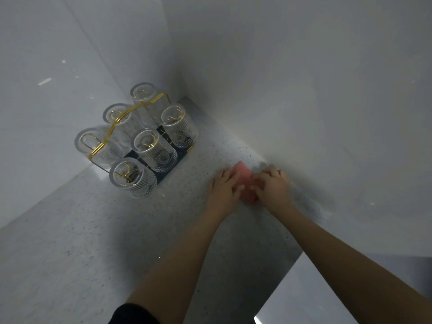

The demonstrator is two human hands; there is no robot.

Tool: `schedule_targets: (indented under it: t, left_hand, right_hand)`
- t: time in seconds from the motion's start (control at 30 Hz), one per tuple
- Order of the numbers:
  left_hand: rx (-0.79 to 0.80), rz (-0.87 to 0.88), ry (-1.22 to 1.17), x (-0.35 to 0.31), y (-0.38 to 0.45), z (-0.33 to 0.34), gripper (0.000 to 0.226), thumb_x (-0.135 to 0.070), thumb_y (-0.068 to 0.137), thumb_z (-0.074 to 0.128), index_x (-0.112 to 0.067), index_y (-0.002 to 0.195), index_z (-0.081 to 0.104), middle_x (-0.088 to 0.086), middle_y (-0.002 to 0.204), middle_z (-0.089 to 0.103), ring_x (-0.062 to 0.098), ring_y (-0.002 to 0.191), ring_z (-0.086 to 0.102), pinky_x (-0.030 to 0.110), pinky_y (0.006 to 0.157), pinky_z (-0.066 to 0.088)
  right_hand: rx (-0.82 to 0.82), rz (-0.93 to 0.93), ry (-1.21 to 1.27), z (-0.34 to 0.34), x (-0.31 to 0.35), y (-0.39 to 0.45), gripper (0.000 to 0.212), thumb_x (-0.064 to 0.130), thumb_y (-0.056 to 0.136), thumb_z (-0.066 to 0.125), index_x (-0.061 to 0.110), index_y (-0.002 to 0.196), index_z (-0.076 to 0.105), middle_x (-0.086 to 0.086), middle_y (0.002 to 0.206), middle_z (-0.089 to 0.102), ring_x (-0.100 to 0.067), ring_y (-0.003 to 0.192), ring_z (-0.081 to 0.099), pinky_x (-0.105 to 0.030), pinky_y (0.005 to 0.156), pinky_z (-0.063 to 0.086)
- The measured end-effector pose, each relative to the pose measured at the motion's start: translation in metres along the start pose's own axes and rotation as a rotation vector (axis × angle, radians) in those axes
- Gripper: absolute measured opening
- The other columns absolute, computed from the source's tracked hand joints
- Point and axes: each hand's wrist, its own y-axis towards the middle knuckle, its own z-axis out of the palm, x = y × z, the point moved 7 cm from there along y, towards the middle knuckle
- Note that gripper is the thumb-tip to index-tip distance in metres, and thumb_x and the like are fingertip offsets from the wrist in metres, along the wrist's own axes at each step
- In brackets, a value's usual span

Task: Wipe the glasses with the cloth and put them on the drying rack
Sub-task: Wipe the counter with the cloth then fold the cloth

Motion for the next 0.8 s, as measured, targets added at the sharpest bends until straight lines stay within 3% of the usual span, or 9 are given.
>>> schedule_targets:
  t: [0.2, 0.3, 0.37, 0.47, 0.57, 0.63, 0.7, 0.77, 0.8]
  left_hand:
    - [-0.238, -0.173, -0.344, 0.023, -0.048, -0.063, 0.041, -0.026, 0.103, 0.044, -0.009, 0.140, 0.050, 0.010, 0.149, 0.046, 0.022, 0.138, 0.040, 0.027, 0.109, 0.029]
    - [-0.410, -0.174, -0.449, 0.034, -0.078, -0.103, 0.033, -0.023, 0.102, 0.049, -0.007, 0.128, 0.060, 0.010, 0.127, 0.062, 0.021, 0.115, 0.058, 0.021, 0.092, 0.041]
    - [-0.544, -0.065, -0.338, 0.030, -0.096, -0.132, 0.027, -0.023, 0.100, 0.052, -0.009, 0.119, 0.065, 0.007, 0.114, 0.066, 0.015, 0.100, 0.060, 0.023, 0.084, 0.046]
    - [-0.815, 0.038, -0.165, 0.034, -0.120, -0.179, 0.024, -0.023, 0.097, 0.054, -0.009, 0.110, 0.069, 0.007, 0.106, 0.065, 0.013, 0.094, 0.055, 0.030, 0.084, 0.049]
    - [-1.088, -0.063, 0.027, 0.046, -0.132, -0.210, 0.028, -0.027, 0.086, 0.063, -0.013, 0.110, 0.068, 0.013, 0.115, 0.062, 0.028, 0.109, 0.054, 0.043, 0.092, 0.042]
    - [-1.074, -0.219, 0.087, 0.066, -0.126, -0.215, 0.048, -0.030, 0.082, 0.070, -0.015, 0.126, 0.060, 0.022, 0.135, 0.050, 0.036, 0.127, 0.042, 0.055, 0.099, 0.036]
    - [-0.882, -0.380, 0.026, 0.087, -0.113, -0.209, 0.069, -0.044, 0.089, 0.063, -0.017, 0.148, 0.039, 0.028, 0.156, 0.022, 0.046, 0.144, 0.018, 0.063, 0.112, 0.021]
    - [-0.720, -0.446, -0.081, 0.106, -0.102, -0.202, 0.084, -0.054, 0.093, 0.052, -0.019, 0.157, 0.010, 0.025, 0.161, -0.007, 0.044, 0.149, -0.003, 0.059, 0.118, 0.011]
    - [-0.714, -0.423, -0.118, 0.109, -0.099, -0.202, 0.090, -0.055, 0.092, 0.052, -0.017, 0.157, 0.001, 0.024, 0.161, -0.013, 0.043, 0.149, -0.005, 0.058, 0.119, 0.013]
  right_hand:
    - [0.065, -0.105, 0.219, 0.001, 0.066, 0.016, 0.033, 0.037, 0.084, 0.059, 0.022, 0.114, 0.063, 0.000, 0.115, 0.059, -0.024, 0.110, 0.049, -0.022, 0.091, 0.031]
    - [0.030, -0.148, 0.406, -0.010, 0.116, 0.026, 0.036, 0.029, 0.085, 0.064, 0.020, 0.120, 0.060, -0.002, 0.121, 0.056, -0.022, 0.111, 0.052, -0.037, 0.097, 0.044]
    - [0.004, -0.243, 0.437, -0.018, 0.147, 0.033, 0.038, 0.029, 0.086, 0.063, 0.019, 0.122, 0.058, -0.006, 0.120, 0.055, -0.025, 0.110, 0.052, -0.038, 0.096, 0.044]
    - [-0.017, -0.362, 0.386, -0.025, 0.194, 0.042, 0.045, 0.032, 0.086, 0.062, 0.019, 0.128, 0.054, -0.011, 0.129, 0.049, -0.030, 0.120, 0.043, -0.024, 0.098, 0.027]
    - [-0.021, -0.386, 0.352, -0.025, 0.222, 0.054, 0.059, 0.044, 0.083, 0.061, 0.023, 0.136, 0.045, -0.018, 0.148, 0.029, -0.037, 0.134, 0.027, -0.042, 0.107, 0.026]
    - [0.014, -0.367, 0.305, -0.019, 0.238, 0.064, 0.072, 0.054, 0.081, 0.059, 0.025, 0.142, 0.035, -0.021, 0.154, 0.012, -0.039, 0.140, 0.014, -0.050, 0.111, 0.021]
    - [0.074, -0.321, 0.275, -0.013, 0.246, 0.073, 0.081, 0.057, 0.080, 0.058, 0.029, 0.147, 0.021, -0.020, 0.156, -0.001, -0.037, 0.143, 0.002, -0.052, 0.114, 0.015]
    - [0.122, -0.294, 0.240, -0.004, 0.253, 0.081, 0.088, 0.067, 0.078, 0.049, 0.032, 0.148, 0.007, -0.019, 0.156, -0.007, -0.037, 0.143, -0.006, -0.051, 0.114, 0.008]
    - [0.124, -0.281, 0.216, -0.003, 0.255, 0.083, 0.093, 0.076, 0.073, 0.039, 0.033, 0.148, 0.003, -0.020, 0.155, -0.008, -0.038, 0.143, -0.007, -0.051, 0.114, 0.007]
